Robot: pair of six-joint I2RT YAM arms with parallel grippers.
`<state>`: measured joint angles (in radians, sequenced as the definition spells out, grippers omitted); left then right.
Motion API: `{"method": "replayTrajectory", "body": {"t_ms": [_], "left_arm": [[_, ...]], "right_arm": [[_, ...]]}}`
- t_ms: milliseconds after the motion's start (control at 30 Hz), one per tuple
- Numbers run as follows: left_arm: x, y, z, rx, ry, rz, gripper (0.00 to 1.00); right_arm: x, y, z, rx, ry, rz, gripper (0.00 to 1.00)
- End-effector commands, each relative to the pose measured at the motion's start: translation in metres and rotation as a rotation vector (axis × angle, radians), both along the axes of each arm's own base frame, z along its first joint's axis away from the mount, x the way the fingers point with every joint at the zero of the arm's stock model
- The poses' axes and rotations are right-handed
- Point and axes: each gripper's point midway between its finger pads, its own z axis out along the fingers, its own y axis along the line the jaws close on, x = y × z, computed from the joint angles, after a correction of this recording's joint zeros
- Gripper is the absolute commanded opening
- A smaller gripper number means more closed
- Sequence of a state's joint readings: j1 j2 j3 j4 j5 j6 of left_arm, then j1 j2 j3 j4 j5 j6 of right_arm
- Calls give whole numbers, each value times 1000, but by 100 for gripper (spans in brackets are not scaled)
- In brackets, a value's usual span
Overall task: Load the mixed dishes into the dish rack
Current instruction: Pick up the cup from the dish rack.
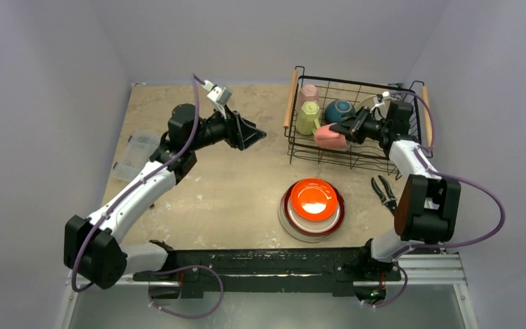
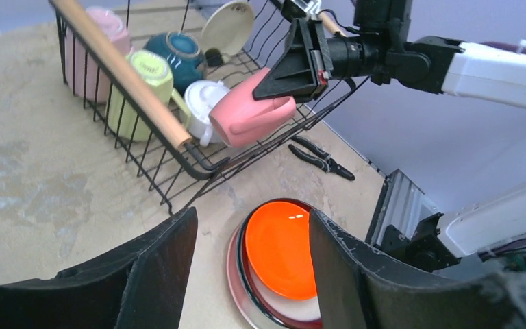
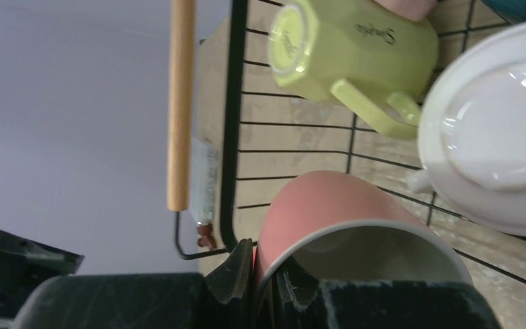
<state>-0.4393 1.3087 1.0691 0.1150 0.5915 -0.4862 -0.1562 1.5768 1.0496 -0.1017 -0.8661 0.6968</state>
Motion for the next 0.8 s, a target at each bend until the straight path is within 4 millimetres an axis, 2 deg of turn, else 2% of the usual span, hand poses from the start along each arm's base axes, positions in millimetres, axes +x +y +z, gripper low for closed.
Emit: {"method": "replayTrajectory", "body": {"t_ms": [0,200,333,400,500,667,767], "left_arm": [[-37,-9,65,-59,-416,-46,61],[-68,-27,103,-148,-610,-109,67],[-75,-32,109,-146,-829,-139,72],[-73,-30,110,-127,-950,-118,78],[-72,-32,102,-33,-1077,-140,80],[-74,-33,87,131,-1174,-221,81],[-72,-36,81,172,-1196,-251,81]], "right_arm": [[2,15,100,146,-247,57,0],[-28,33,175,260,-356,132,0],[-57,61,214,311,-393,254,0],[-70,77,226,335,-389,312,0],[-94,102,240,364,-381,409,0],[-124,118,254,372,-391,493,0],[-138,127,258,374,-391,542,0]]}}
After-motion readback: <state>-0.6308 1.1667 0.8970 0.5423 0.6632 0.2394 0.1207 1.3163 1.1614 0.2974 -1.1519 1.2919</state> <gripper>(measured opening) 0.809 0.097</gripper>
